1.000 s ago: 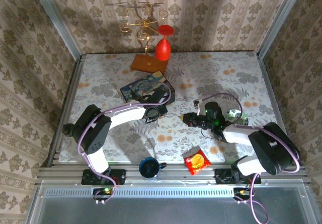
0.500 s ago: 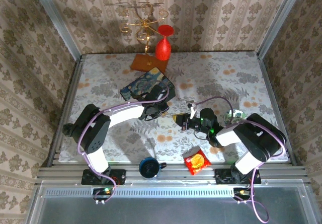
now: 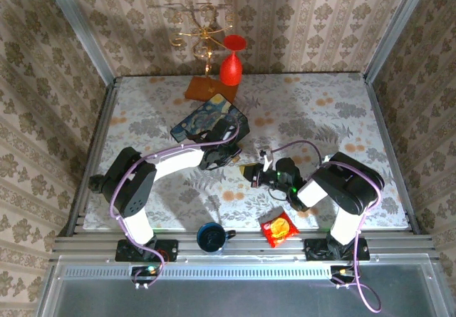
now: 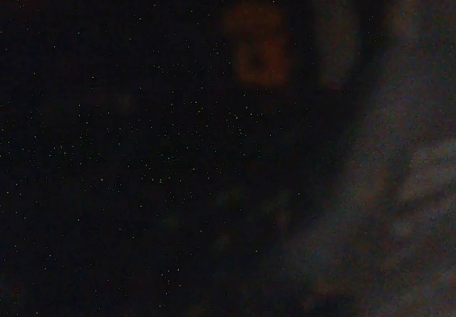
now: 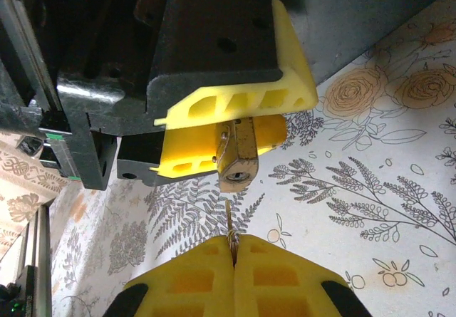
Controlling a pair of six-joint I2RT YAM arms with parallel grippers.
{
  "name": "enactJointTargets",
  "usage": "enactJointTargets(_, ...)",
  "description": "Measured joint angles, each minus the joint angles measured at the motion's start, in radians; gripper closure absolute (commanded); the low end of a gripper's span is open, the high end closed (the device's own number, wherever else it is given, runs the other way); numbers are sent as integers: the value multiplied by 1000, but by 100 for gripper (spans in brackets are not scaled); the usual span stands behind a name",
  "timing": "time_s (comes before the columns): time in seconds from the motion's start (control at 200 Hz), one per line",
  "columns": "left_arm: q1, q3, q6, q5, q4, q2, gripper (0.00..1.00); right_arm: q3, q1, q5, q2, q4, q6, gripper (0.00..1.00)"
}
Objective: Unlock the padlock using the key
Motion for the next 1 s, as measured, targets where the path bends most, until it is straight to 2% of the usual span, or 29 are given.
enactJointTargets(0.575,5,-1,-21,3,35,0,100,-23,2,105,-29,25,-5,100)
enactJointTargets(0.995,5,-2,-24,7,44,0,100,-23,2,109,-39,38,-8,100)
